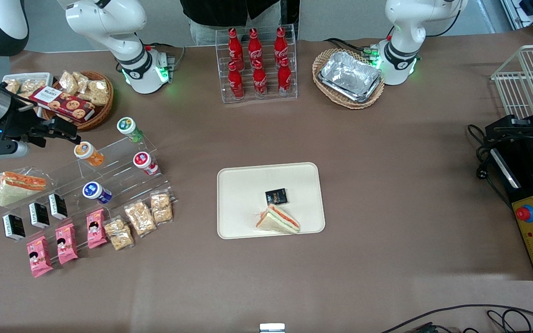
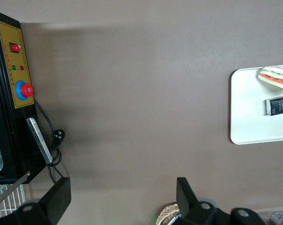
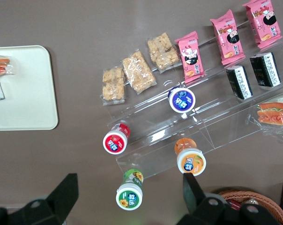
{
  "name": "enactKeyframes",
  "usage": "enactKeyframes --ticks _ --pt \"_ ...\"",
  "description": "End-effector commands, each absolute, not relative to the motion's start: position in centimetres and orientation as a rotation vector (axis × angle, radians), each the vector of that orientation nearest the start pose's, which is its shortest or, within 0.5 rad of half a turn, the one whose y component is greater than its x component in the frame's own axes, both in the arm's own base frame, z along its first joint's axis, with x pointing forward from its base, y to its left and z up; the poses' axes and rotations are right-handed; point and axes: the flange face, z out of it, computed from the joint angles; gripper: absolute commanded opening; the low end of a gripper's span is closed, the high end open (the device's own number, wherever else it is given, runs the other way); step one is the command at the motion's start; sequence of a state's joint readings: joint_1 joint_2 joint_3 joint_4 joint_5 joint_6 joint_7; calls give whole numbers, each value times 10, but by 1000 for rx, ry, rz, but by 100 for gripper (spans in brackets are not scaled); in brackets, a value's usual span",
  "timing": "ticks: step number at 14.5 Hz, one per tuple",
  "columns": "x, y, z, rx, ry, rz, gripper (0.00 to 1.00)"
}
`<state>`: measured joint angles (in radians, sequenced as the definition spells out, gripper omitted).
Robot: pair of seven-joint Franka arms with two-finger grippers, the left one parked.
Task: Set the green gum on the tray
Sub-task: 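Move the right gripper toward the green-labelled cup on the acrylic rack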
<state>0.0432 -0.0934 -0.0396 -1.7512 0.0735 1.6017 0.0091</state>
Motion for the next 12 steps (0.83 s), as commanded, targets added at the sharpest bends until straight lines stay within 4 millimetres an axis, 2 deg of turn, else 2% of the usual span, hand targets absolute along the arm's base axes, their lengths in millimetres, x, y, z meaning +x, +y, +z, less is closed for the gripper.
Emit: enactKeyframes --ticks 1,4,5,6,7,9,11,12 --pt "523 10 600 -3046 16 97 99" --pt "523 9 599 -3040 5 100 99" --pt "515 14 602 -3048 -28 119 99" --pt "501 28 602 -3061 -74 147 99" --pt "486 33 602 -3086 -93 132 99" --pt "434 32 604 -3090 -99 107 99" --pt "386 29 591 -3091 -107 76 99" --pt "370 27 590 -3092 -114 59 99"
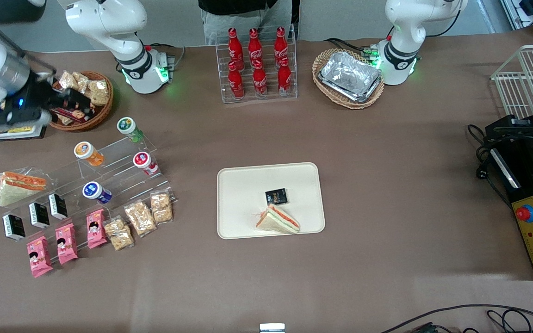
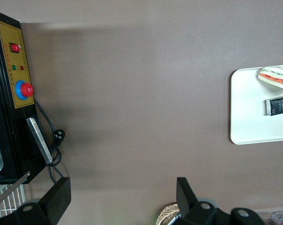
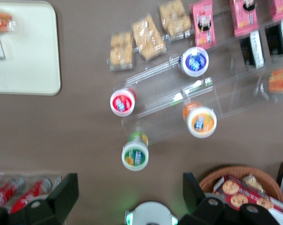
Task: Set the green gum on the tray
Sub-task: 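Move the right gripper toward the green-labelled cup on the acrylic rack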
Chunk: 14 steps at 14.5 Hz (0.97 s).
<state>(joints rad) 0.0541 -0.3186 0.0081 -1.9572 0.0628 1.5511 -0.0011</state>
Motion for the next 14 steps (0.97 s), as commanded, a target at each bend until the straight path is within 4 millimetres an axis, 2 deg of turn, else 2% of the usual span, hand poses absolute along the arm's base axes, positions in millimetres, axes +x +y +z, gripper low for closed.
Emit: enactKeyframes --ticks 1,5,7,10,14 --pt "364 27 586 -3092 -116 65 99" --pt "370 27 566 -3092 -110 77 99" --pt "377 28 547 -3091 -105 66 99" --pt "392 30 512 -3083 -93 78 99" --pt "399 39 449 -3086 -104 112 99"
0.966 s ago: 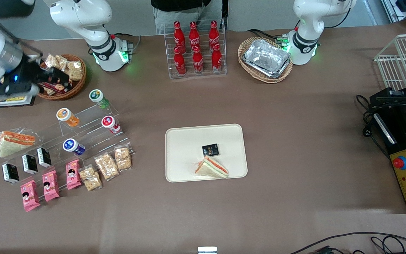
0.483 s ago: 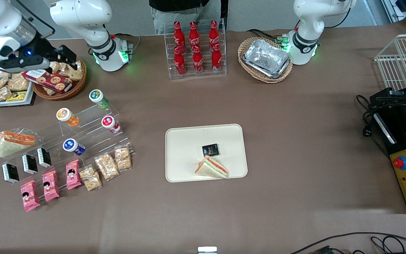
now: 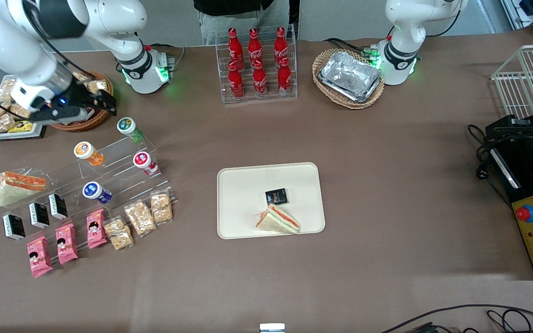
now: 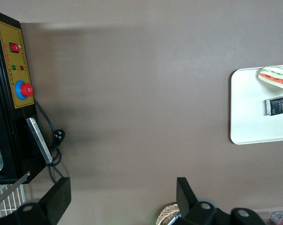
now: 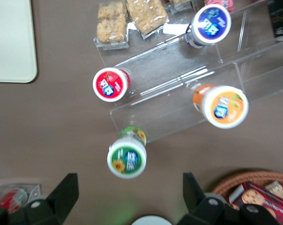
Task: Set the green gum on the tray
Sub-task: 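Lower the right gripper and grasp the green-labelled cup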
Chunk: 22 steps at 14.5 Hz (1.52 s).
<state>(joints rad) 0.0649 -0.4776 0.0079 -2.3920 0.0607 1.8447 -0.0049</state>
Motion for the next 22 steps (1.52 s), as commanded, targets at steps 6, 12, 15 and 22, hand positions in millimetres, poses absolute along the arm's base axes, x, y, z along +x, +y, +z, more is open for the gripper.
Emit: enactKeyframes --ticks 6,12,15,22 --pt "399 46 405 -3088 -115 146 99" --pt "387 46 377 -3090 -97 180 97" --pt "384 58 375 -3094 -80 188 59" --pt "395 62 412 -3093 -96 166 0"
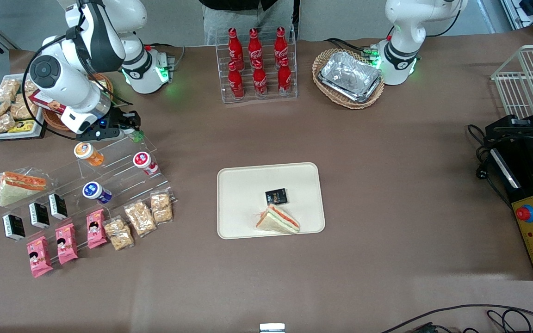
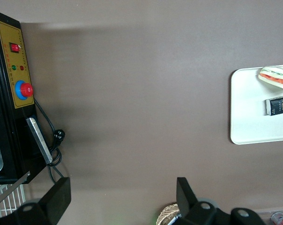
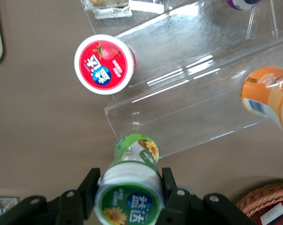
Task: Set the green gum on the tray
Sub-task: 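Lift the green cup and carry it over the cream tray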
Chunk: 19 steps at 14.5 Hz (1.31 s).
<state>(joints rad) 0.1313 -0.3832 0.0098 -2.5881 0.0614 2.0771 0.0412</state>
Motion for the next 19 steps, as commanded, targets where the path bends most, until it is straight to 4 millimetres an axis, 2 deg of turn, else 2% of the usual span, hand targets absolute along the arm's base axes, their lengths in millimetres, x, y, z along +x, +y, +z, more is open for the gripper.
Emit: enactKeyframes --ticks 1,2,4,5,7,9,10,13,16,19 --pt "405 64 435 -3091 -102 174 0" --pt "415 69 461 -3090 -112 165 0" --pt "439 110 508 -3106 -216 168 0" --pt "454 124 526 -3114 -189 201 0" --pt "478 165 552 -3129 -66 247 0" --pt "482 217 559 -3136 -11 246 0" --pt "479 243 552 -3141 49 256 0" --pt "475 317 516 -3112 191 211 0" --pt "493 358 452 -3051 262 184 0" --pt "509 389 373 -3092 260 76 0"
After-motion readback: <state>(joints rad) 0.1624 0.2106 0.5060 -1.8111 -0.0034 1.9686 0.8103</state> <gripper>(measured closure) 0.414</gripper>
